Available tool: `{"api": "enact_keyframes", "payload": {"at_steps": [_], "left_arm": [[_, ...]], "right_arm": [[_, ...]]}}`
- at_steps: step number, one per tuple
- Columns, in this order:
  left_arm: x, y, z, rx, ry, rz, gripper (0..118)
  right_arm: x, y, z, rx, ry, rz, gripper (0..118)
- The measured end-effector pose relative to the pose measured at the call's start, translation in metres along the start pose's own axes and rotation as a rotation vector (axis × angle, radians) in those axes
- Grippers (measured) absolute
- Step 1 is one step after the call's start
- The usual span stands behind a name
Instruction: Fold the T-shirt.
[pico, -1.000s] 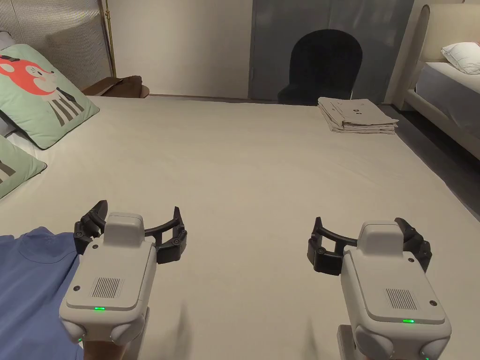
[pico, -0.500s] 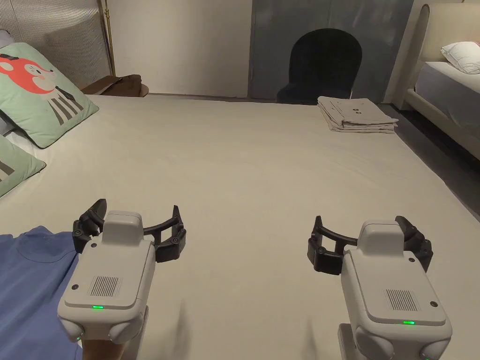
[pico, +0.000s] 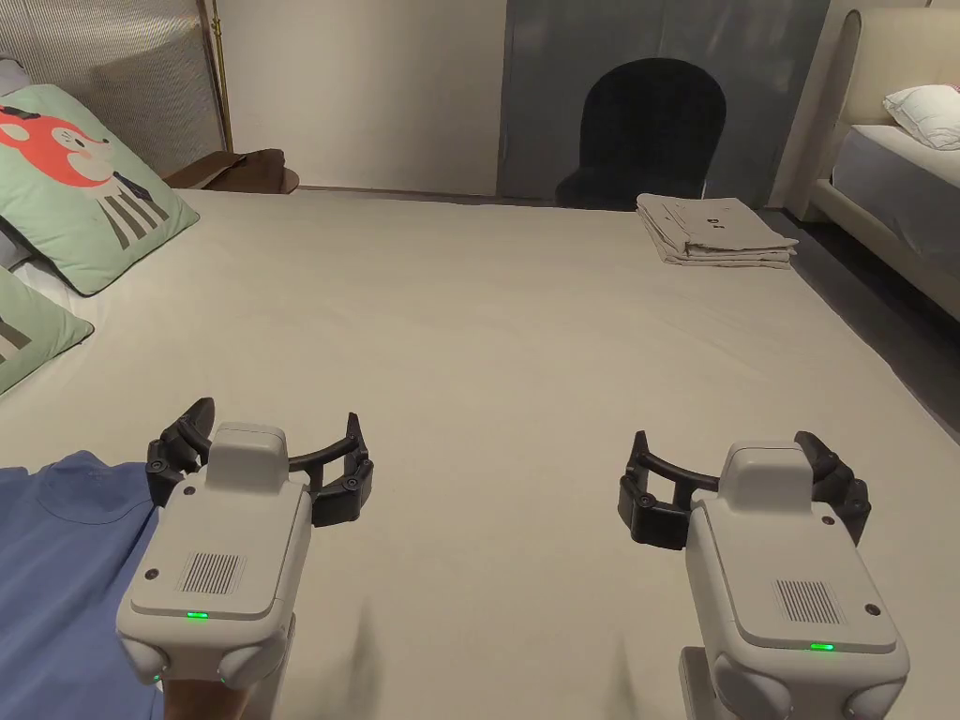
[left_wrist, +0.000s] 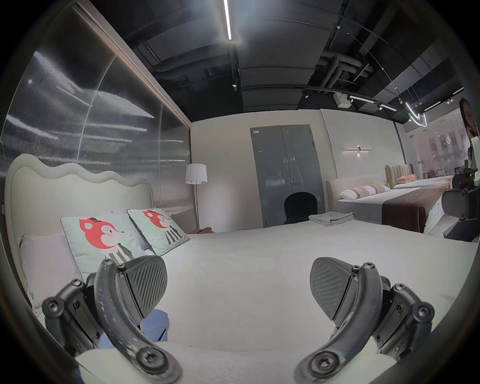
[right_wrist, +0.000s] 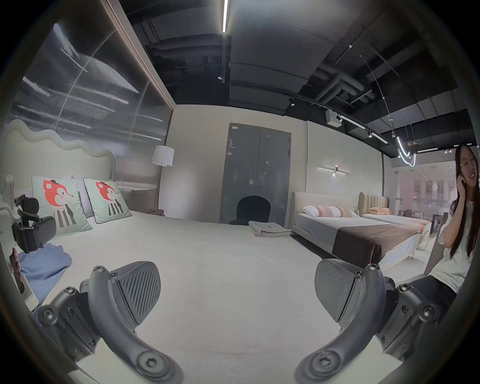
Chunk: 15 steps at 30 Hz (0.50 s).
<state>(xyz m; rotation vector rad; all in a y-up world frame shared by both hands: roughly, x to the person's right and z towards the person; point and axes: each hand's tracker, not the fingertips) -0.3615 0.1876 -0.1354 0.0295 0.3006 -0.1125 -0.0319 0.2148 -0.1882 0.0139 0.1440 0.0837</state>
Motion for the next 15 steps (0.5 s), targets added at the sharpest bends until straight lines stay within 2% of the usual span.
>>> {"api": "enact_keyframes", "payload": {"at_steps": [15], "left_arm": [[0.0014, 0.0038, 0.0021, 0.004, -0.012, -0.006, 109]], "right_arm": [[-0.0019, 0.0015, 0.0005, -0.001, 0.004, 0.003, 117]]}}
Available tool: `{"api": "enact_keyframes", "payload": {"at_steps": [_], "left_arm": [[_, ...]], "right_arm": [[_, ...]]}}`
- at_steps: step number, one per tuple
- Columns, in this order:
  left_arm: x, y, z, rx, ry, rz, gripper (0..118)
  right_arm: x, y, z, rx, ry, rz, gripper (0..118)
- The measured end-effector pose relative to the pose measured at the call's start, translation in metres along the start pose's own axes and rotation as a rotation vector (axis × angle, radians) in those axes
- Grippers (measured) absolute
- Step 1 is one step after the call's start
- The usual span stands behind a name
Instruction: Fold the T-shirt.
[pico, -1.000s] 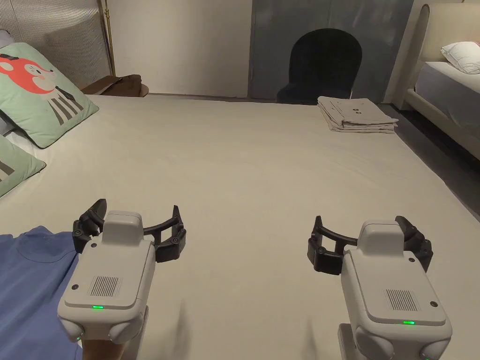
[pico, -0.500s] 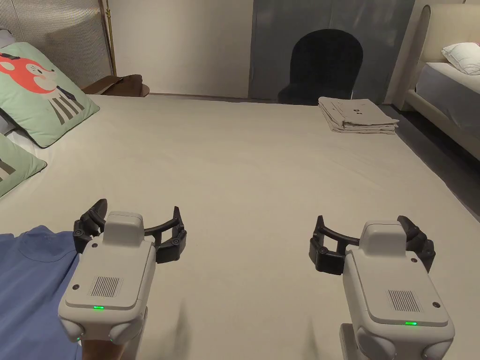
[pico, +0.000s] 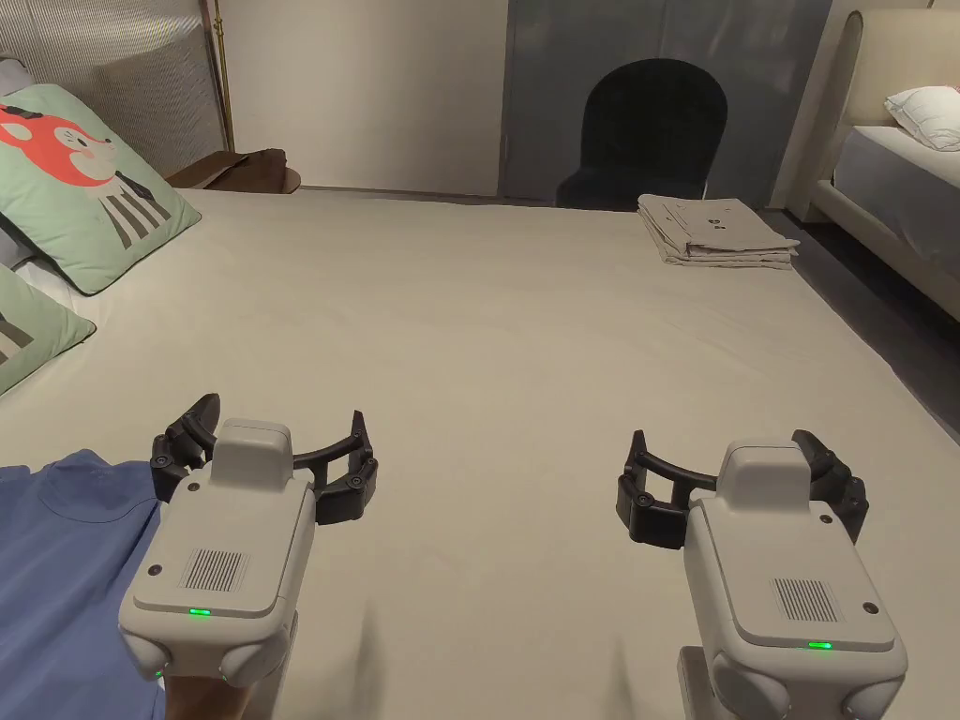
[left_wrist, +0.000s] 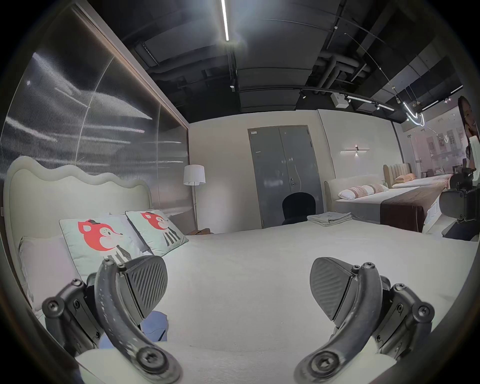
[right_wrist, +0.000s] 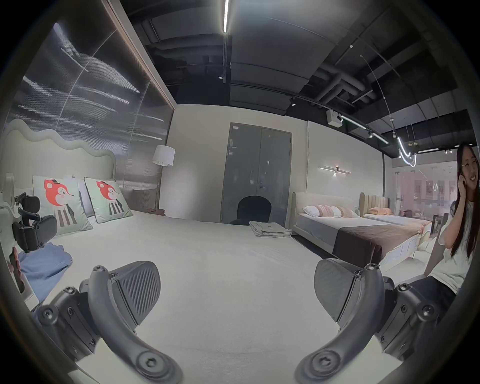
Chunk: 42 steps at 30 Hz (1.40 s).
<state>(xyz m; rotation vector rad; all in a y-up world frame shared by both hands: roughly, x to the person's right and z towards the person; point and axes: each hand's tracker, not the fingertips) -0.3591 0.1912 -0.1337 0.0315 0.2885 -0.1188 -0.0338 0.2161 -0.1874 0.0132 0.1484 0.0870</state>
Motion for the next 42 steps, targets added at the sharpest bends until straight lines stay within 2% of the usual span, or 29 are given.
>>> {"api": "enact_keyframes", "payload": {"at_steps": [3, 4, 5, 6, 7, 8, 9, 10, 11, 13, 19, 25, 31, 42], "left_arm": [[0.0, 0.002, 0.001, 0.002, 0.008, 0.008, 106], [0.0, 0.002, 0.002, 0.005, 0.005, 0.017, 99], [0.0, 0.003, 0.002, 0.007, -0.001, 0.029, 83], [0.0, 0.004, 0.003, 0.004, -0.006, 0.037, 64], [0.001, 0.004, 0.002, 0.001, -0.007, 0.04, 42], [0.002, 0.005, 0.001, -0.004, 0.0, 0.043, 15], [0.002, 0.005, 0.0, -0.008, 0.007, 0.044, 4], [0.002, 0.006, 0.0, -0.011, 0.011, 0.049, 0], [0.001, 0.006, 0.001, -0.008, 0.006, 0.069, 0], [-0.002, 0.006, 0.003, 0.001, -0.024, 0.112, 0], [-0.004, 0.005, 0.001, -0.012, -0.011, 0.099, 0], [-0.031, 0.005, 0.007, -0.017, 0.045, 0.097, 0], [-0.096, 0.001, 0.033, -0.028, 0.205, 0.074, 0], [-0.232, -0.007, 0.12, -0.084, 0.548, 0.028, 0]], "right_arm": [[-0.001, 0.001, 0.002, 0.004, -0.022, 0.011, 116], [-0.001, 0.001, 0.002, 0.005, -0.022, 0.013, 115], [-0.002, 0.002, 0.003, 0.01, -0.027, 0.018, 107], [-0.003, 0.003, 0.004, 0.015, -0.028, 0.028, 93], [-0.004, 0.004, 0.005, 0.014, -0.035, 0.04, 73], [-0.004, 0.005, 0.005, 0.011, -0.039, 0.047, 41], [-0.004, 0.006, 0.004, 0.008, -0.038, 0.05, 19], [-0.003, 0.007, 0.004, 0.002, -0.036, 0.048, 4], [-0.002, 0.007, 0.004, 0.001, -0.037, 0.044, 0], [-0.001, 0.008, 0.003, -0.003, -0.031, 0.038, 0], [-0.002, 0.008, 0.002, -0.006, -0.005, 0.026, 0], [-0.029, 0.011, -0.005, -0.003, 0.073, 0.026, 0], [-0.093, 0.017, -0.021, 0.014, 0.225, 0.008, 0], [-0.241, 0.027, -0.018, 0.031, 0.54, -0.037, 0]]}}
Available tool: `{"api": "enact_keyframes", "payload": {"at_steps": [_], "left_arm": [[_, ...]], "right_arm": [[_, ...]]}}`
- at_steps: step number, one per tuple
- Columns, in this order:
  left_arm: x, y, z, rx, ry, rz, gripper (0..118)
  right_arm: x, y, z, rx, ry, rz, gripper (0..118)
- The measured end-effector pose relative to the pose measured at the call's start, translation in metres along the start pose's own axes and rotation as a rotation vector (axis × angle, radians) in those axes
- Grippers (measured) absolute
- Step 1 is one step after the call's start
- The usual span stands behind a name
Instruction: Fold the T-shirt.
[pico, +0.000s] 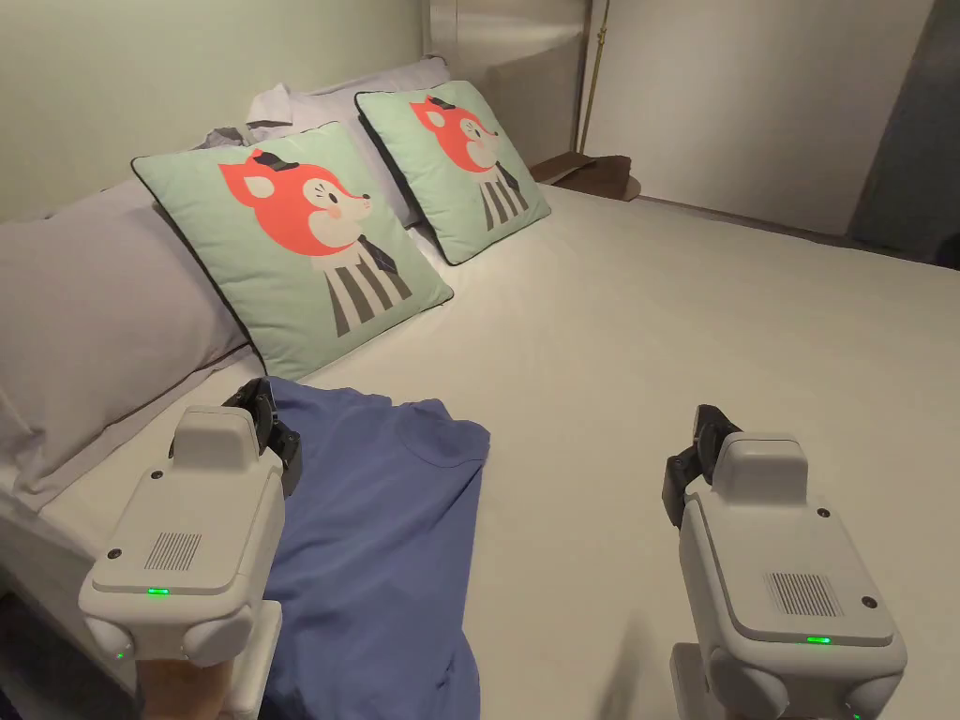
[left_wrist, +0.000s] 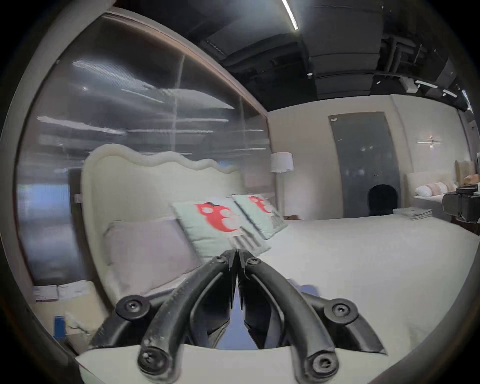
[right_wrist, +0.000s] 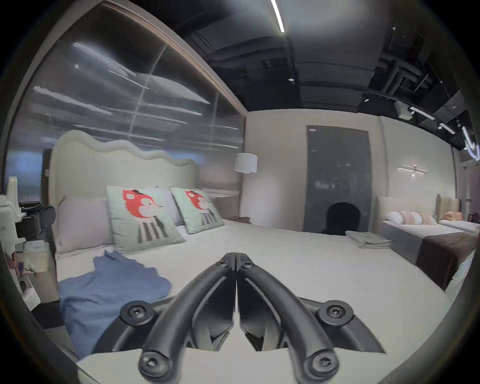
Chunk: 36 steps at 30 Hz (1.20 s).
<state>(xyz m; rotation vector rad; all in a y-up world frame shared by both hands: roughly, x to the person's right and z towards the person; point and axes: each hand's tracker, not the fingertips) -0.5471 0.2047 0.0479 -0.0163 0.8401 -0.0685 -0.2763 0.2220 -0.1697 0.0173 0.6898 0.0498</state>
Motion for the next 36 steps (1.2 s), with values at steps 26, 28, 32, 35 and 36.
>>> {"api": "enact_keyframes", "payload": {"at_steps": [26, 28, 32, 35, 36], "left_arm": [[-0.013, -0.027, -0.096, -0.573, -0.116, 0.047, 1], [-0.004, -0.035, -0.115, -0.686, -0.142, 0.058, 23], [0.014, -0.065, -0.141, -0.815, -0.169, 0.049, 109], [0.024, -0.084, -0.149, -0.862, -0.172, 0.0, 108], [0.027, -0.091, -0.152, -0.87, -0.164, -0.013, 107]], "right_arm": [[-0.015, -0.016, -0.024, -0.041, 0.056, 0.037, 0], [-0.008, -0.019, -0.026, -0.047, 0.042, 0.042, 0], [0.004, -0.025, -0.027, -0.065, 0.022, 0.05, 0], [0.012, -0.03, -0.027, -0.082, 0.008, 0.053, 0], [0.014, -0.032, -0.027, -0.088, 0.001, 0.054, 0]]}}
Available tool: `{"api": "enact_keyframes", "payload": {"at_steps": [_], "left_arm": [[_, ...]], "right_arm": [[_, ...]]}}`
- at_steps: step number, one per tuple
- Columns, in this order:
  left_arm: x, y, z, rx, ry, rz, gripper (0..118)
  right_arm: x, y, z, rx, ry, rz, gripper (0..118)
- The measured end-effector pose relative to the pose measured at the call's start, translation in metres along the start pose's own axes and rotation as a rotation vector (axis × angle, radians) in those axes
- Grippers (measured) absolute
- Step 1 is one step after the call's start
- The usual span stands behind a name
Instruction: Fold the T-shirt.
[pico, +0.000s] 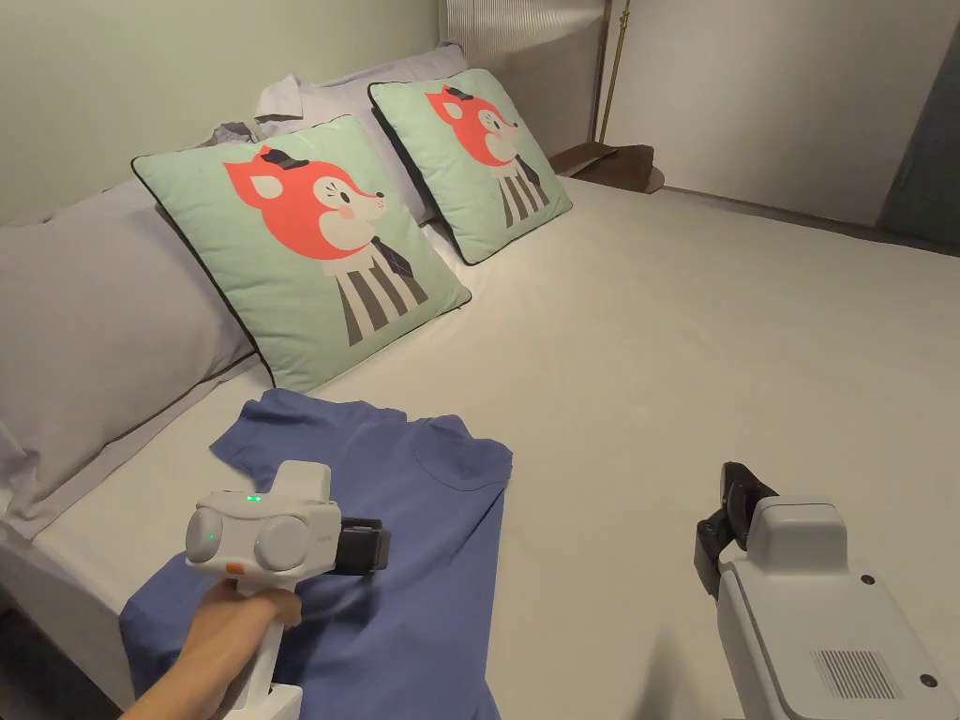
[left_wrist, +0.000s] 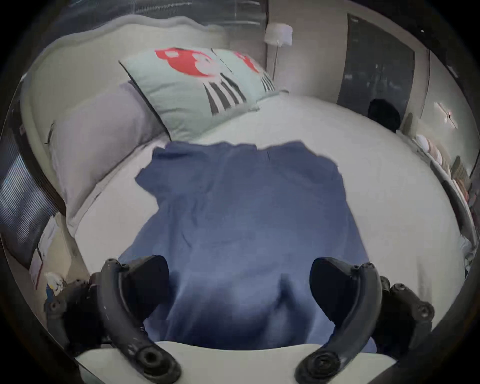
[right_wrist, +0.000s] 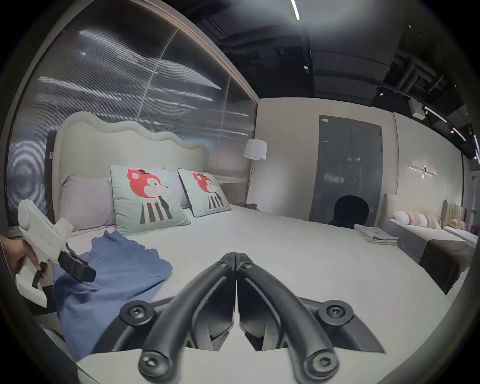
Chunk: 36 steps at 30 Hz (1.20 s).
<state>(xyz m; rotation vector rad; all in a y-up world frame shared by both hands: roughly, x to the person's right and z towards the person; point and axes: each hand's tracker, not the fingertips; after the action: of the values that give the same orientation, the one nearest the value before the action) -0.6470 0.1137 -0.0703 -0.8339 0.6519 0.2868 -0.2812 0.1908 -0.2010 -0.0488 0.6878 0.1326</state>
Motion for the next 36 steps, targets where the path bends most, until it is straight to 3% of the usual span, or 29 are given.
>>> {"api": "enact_keyframes", "payload": {"at_steps": [3, 4, 5, 7, 9, 10, 19, 26, 36], "left_arm": [[0.001, -0.007, -0.022, -0.053, 0.037, 0.001, 104], [0.0, -0.008, -0.026, -0.061, 0.037, 0.005, 95], [-0.002, -0.011, -0.03, -0.069, 0.036, 0.019, 79], [-0.005, -0.013, -0.03, -0.086, -0.013, 0.073, 73], [-0.002, -0.011, -0.018, -0.056, -0.015, 0.053, 16], [-0.002, -0.011, -0.014, -0.051, -0.077, 0.059, 9], [0.008, -0.006, 0.018, 0.07, -0.053, 0.02, 7], [0.045, 0.03, 0.11, 0.271, -0.17, -0.071, 6], [0.179, 0.098, 0.249, 0.557, -0.454, -0.247, 6]], "right_arm": [[0.009, -0.005, 0.0, -0.015, -0.017, 0.006, 0], [0.012, -0.006, 0.001, -0.017, -0.023, 0.007, 0], [0.015, -0.007, 0.001, -0.021, -0.029, 0.007, 0], [0.021, -0.009, 0.003, -0.027, -0.041, 0.004, 0], [0.026, -0.011, 0.003, -0.034, -0.054, -0.001, 0], [0.029, -0.011, 0.003, -0.038, -0.059, -0.007, 0], [0.048, -0.004, 0.019, -0.019, -0.083, -0.046, 0], [0.074, 0.004, 0.043, 0.03, -0.129, -0.075, 0], [0.133, 0.011, 0.101, 0.077, -0.248, -0.11, 0]]}}
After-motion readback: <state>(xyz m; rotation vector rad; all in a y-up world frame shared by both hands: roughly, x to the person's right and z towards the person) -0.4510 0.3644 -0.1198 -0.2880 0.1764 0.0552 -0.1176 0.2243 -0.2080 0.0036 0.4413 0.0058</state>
